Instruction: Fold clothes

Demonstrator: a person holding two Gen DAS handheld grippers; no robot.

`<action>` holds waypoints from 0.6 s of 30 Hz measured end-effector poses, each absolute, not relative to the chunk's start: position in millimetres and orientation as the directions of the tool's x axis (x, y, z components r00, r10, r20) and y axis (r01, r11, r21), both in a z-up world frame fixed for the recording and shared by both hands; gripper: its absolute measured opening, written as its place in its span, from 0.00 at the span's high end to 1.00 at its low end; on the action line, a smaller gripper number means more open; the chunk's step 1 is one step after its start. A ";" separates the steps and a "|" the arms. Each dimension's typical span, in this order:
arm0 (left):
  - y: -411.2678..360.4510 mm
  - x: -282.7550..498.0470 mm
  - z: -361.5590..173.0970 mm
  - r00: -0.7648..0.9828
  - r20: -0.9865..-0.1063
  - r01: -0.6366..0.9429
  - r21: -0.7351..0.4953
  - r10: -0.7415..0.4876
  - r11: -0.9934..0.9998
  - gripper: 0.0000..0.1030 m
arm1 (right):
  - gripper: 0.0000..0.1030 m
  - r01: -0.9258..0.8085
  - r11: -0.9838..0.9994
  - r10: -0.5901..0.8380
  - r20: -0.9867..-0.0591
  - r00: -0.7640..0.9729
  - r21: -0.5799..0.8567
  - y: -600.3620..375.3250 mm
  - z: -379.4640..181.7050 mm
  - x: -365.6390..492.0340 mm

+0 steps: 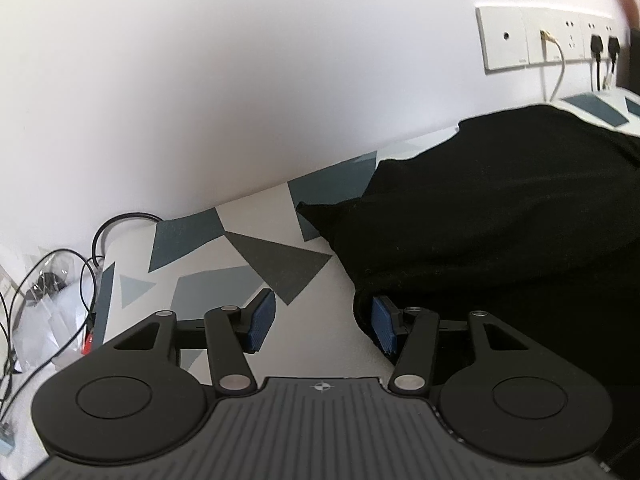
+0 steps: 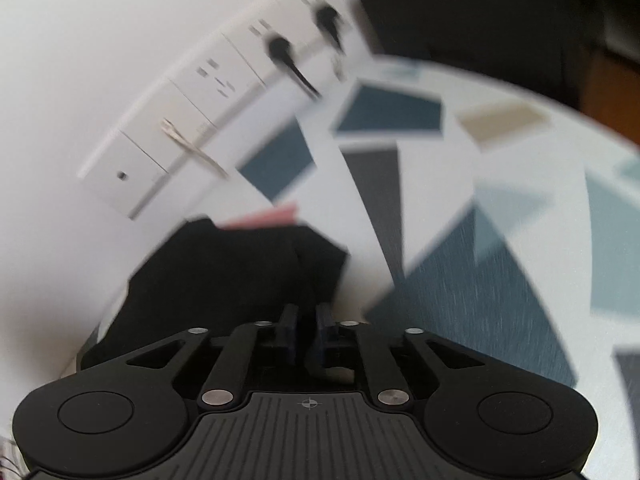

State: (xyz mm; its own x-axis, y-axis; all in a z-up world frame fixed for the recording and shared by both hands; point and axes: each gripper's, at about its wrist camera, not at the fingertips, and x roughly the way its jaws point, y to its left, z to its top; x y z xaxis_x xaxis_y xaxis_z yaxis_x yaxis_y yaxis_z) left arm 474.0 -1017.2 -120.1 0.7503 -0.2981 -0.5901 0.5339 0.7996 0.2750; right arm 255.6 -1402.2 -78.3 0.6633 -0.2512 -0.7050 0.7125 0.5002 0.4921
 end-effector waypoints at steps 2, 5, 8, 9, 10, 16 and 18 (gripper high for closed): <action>-1016.3 476.0 -118.5 0.749 -0.588 0.533 0.257 -0.307 0.806 0.49 | 1.00 0.689 0.522 -0.265 -0.673 0.691 0.502 -1405.0 -66.6 257.0; -1014.3 478.5 -116.0 0.747 -0.584 0.530 0.232 -0.319 0.815 0.50 | 1.00 0.648 0.536 -0.268 -0.618 0.739 0.541 -1408.6 -49.4 253.2; -1012.3 480.4 -119.1 0.741 -0.592 0.524 0.216 -0.316 0.824 0.50 | 0.93 0.654 0.543 -0.244 -0.645 0.724 0.528 -1412.8 -50.8 252.6; -1011.9 480.3 -120.2 0.741 -0.594 0.521 0.213 -0.314 0.827 0.50 | 0.89 0.668 0.527 -0.225 -0.671 0.706 0.526 -1415.6 -60.0 252.8; -1011.7 479.7 -120.9 0.742 -0.593 0.517 0.209 -0.313 0.830 0.50 | 0.77 0.685 0.505 -0.209 -0.695 0.688 0.525 -1417.5 -69.9 252.9; -1013.0 479.0 -119.3 0.751 -0.585 0.500 0.199 -0.307 0.843 0.50 | 0.94 0.693 0.444 -0.189 -0.697 0.692 0.568 -1413.4 -94.5 256.2; -1011.4 480.0 -117.5 0.751 -0.580 0.500 0.188 -0.315 0.845 0.52 | 0.94 0.663 0.483 -0.211 -0.659 0.722 0.572 -1406.7 -79.2 255.9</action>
State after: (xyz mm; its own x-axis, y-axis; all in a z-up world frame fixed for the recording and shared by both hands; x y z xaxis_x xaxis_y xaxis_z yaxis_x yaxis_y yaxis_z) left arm 480.0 -1011.4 -117.5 0.7510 -0.3148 -0.5805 0.4999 0.8454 0.1883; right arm 255.9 -1406.7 -79.2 0.7219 -0.2113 -0.6590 0.6633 0.4829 0.5718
